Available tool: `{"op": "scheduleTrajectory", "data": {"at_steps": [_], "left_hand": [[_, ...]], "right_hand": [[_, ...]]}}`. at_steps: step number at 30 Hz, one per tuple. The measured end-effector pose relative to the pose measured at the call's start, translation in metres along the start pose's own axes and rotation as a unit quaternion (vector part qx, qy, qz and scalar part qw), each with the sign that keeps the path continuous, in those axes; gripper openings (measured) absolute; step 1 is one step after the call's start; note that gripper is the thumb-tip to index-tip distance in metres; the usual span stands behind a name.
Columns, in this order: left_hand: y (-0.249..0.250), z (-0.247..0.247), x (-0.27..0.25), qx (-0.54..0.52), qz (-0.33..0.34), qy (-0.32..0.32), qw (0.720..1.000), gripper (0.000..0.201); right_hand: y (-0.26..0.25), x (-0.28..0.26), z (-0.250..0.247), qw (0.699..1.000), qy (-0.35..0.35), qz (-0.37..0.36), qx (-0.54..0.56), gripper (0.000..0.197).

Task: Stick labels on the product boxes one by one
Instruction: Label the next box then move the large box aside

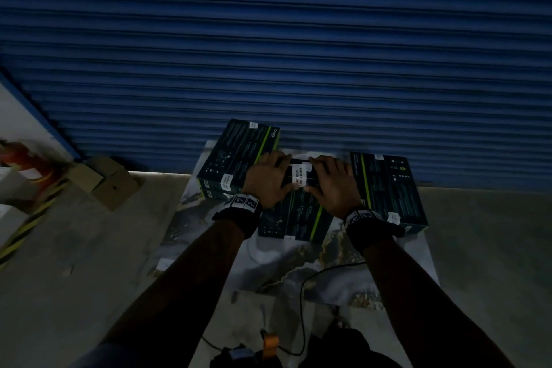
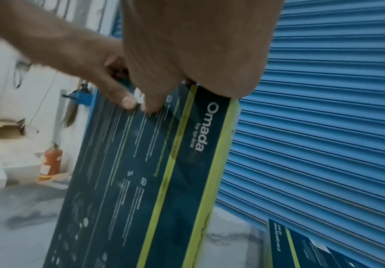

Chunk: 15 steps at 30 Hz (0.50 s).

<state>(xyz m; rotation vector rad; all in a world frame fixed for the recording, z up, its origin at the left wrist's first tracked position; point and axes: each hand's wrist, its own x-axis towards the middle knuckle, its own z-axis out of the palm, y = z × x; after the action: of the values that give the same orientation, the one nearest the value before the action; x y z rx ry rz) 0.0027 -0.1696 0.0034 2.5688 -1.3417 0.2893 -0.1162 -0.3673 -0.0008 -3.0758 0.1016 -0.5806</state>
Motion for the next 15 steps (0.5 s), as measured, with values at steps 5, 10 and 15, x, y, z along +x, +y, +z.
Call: {"op": "scheduleTrajectory", "data": {"at_steps": [5,10,15], "left_hand": [[0.0,-0.002,-0.001,-0.058,-0.02,0.035,0.997,0.082],[0.008,-0.009,0.004,-0.136,-0.075,0.043,0.987,0.078],[0.007,-0.013,0.014,-0.166,-0.117,0.017,0.979,0.054]], "right_hand": [[-0.003,0.0,0.001,0.996,0.044,0.036,0.064,0.059],[-0.006,0.006,0.002,0.987,0.037,0.103,0.118,0.053],[-0.009,0.019,0.001,0.974,-0.01,0.168,0.149,0.041]]}}
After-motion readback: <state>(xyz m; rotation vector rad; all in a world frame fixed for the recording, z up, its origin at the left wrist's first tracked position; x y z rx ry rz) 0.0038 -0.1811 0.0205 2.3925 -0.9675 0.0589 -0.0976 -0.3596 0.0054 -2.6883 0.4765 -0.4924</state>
